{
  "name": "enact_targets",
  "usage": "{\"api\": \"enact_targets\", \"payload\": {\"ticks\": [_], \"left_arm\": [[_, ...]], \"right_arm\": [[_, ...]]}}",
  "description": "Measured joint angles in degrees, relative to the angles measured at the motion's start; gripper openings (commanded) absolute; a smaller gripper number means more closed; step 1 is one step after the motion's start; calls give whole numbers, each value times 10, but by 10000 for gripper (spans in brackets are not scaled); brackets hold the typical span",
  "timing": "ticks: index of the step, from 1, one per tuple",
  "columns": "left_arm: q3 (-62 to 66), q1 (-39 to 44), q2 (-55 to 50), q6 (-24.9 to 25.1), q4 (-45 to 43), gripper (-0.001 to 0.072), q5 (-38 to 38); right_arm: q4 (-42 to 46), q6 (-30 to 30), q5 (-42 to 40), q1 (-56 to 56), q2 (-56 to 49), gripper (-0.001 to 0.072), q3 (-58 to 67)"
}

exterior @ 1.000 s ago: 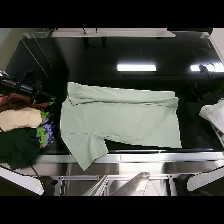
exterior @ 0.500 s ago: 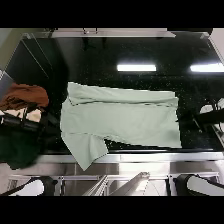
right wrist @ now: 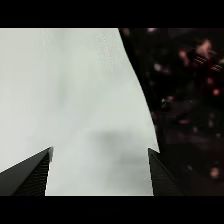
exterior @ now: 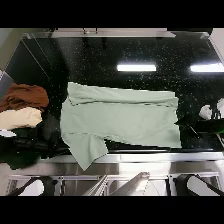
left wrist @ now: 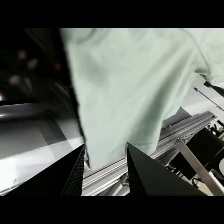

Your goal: Fold the shirts.

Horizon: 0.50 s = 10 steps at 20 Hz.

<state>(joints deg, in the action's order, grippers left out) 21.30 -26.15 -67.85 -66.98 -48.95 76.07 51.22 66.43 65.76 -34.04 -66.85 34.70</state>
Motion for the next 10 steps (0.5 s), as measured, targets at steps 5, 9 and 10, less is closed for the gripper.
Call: {"api": "enact_targets", "payload": {"ticks": [5,9,10], "left_arm": [[-3,0,-95,21,62,5,-2],[4,0,-113,78,115,5,11],[-1,0,-92,87,121,5,13]], "right_arm": [[-3,0,-11,0,2,663,-3],[-20,0,-12,0,2,663,-3],[-23,0,-10,0,2,663,-3]]}}
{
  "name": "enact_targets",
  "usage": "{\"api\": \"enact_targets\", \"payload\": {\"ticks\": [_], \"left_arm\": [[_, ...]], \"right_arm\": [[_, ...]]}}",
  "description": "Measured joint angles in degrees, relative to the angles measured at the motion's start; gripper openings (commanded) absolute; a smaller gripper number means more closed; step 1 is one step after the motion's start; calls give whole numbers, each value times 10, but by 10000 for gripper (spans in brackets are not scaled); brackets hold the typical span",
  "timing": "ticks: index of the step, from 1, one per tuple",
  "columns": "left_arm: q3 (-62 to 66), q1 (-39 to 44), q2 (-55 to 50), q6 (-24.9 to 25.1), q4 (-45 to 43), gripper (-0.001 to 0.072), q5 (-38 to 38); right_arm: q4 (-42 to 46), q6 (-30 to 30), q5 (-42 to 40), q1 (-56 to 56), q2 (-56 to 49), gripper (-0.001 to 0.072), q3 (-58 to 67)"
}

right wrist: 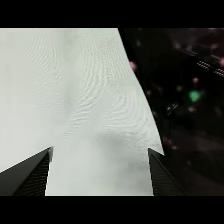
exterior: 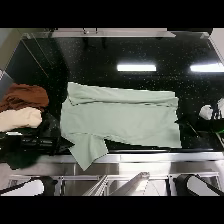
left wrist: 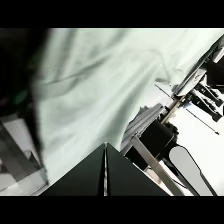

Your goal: Fold the shirts.

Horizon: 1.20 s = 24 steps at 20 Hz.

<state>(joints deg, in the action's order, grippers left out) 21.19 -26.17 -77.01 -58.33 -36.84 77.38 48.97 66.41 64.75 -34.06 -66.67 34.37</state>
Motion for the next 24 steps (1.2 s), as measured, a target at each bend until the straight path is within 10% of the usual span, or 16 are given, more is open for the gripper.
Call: {"api": "enact_targets", "payload": {"ticks": [3,4,6,7,15,24], "left_arm": [[-40,0,130,13,10,13,-8],[-57,0,191,14,12,128,-13],[-90,0,317,9,13,659,-29],[-101,-1,375,-13,5,713,-43],[-130,-17,604,-258,-130,694,-94],[-99,93,360,-287,-149,695,-153]], "right_arm": [[-4,0,3,0,-1,662,0],[-4,0,4,0,-1,662,0],[-5,0,5,0,-1,663,0],[-5,0,5,0,-1,663,0],[-14,0,3,0,-1,662,0],[-16,0,0,0,-1,662,0]]}}
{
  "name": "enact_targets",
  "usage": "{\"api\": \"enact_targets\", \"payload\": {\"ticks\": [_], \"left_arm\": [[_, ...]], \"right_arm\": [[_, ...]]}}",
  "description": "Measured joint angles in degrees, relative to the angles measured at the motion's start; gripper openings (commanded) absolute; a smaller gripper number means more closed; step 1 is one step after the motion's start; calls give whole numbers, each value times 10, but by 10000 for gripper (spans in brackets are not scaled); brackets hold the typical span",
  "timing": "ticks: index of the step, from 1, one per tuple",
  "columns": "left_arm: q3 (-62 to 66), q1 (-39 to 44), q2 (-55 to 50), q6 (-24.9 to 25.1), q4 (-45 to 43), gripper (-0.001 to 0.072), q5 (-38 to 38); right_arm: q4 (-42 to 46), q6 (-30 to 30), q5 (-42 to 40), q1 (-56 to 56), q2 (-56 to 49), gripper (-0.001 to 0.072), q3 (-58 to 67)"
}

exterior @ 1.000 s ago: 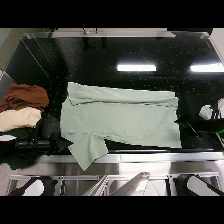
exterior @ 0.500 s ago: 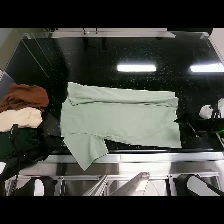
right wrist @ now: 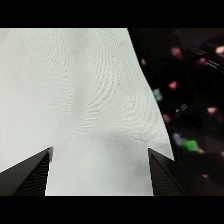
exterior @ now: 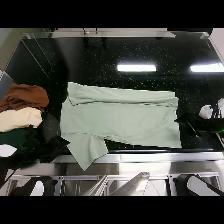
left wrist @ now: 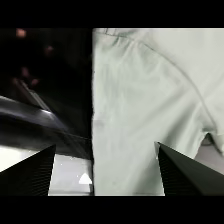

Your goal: Fold the shirts.

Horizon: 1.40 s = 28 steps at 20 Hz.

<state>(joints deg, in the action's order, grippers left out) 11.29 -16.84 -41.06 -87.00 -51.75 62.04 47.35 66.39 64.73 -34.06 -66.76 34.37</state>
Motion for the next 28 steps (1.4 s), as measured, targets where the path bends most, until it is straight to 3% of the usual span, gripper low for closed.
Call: {"api": "enact_targets", "payload": {"ticks": [4,5,7,8,9,10,11,12,13,20,24,28], "left_arm": [[15,102,-102,-7,51,692,-85],[22,118,-126,-7,87,645,-96],[42,139,-165,-1,89,97,-103],[52,145,-180,7,63,21,-99],[63,149,-192,16,55,21,-93],[73,152,-201,24,46,21,-84],[80,154,-206,33,38,21,-69],[87,155,-207,40,28,21,-54],[92,156,-205,45,21,21,-41],[107,81,-103,66,16,21,18],[108,13,-64,90,18,21,45],[108,-2,-89,113,35,21,61]], "right_arm": [[0,0,1,0,0,662,0],[0,0,0,0,0,662,0],[0,0,1,-1,0,661,0],[0,0,2,-5,0,653,0],[0,0,2,-13,0,548,0],[1,0,3,-25,0,338,1],[2,0,5,-40,0,330,2],[6,0,9,-59,0,436,4],[10,0,16,-76,0,452,5],[101,-35,52,-130,-45,451,7],[77,-52,78,-111,-90,451,-8],[53,-60,89,-58,-106,450,-34]]}}
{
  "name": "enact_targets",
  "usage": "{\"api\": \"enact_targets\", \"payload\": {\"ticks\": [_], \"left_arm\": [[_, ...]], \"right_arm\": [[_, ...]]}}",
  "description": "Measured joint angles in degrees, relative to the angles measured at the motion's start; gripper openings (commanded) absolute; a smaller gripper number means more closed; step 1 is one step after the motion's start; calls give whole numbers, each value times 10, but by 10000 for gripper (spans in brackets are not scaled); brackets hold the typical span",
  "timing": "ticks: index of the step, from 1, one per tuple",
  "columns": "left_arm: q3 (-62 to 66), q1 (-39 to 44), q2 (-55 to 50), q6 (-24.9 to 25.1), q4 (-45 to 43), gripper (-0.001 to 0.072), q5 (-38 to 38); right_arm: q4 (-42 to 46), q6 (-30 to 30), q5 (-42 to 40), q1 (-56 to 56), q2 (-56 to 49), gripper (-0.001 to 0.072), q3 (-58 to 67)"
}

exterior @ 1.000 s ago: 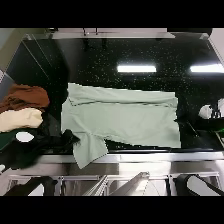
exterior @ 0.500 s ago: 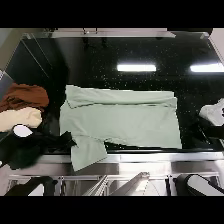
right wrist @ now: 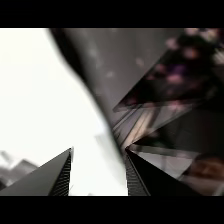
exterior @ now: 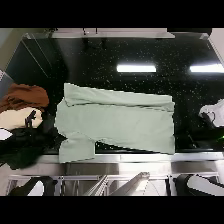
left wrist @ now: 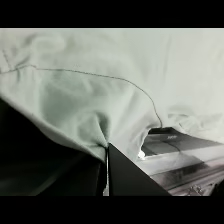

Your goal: Fold the shirts.

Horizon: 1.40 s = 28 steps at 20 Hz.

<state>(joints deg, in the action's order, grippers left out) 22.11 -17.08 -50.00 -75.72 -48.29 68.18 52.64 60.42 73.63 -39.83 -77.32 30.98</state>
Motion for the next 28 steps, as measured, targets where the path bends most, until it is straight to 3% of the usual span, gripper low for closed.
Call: {"api": "enact_targets", "payload": {"ticks": [2,4,8,9,10,11,12,13,18,23,28], "left_arm": [[0,10,-29,19,17,21,2],[0,26,-59,38,36,21,1],[1,47,-98,59,54,21,-8],[2,47,-102,61,57,21,-9],[5,45,-106,64,57,21,-8],[9,42,-108,64,59,21,-6],[15,37,-109,67,61,21,-4],[21,31,-110,69,62,21,-1],[80,-14,-96,72,62,20,19],[161,-79,-68,72,65,20,45],[234,-70,-144,75,64,20,19]], "right_arm": [[-8,5,19,23,-3,449,-25],[-5,9,37,34,-3,344,-50],[-27,4,26,43,8,339,-72],[-31,3,23,44,12,303,-72],[-36,0,15,44,17,210,-71],[-39,0,0,45,20,202,-69],[-43,-1,-8,45,22,75,-67],[-44,-3,-22,45,24,19,-65],[-43,-5,-19,45,28,18,-27],[-114,-5,28,55,22,19,75],[-175,-17,-8,91,-42,19,184]]}}
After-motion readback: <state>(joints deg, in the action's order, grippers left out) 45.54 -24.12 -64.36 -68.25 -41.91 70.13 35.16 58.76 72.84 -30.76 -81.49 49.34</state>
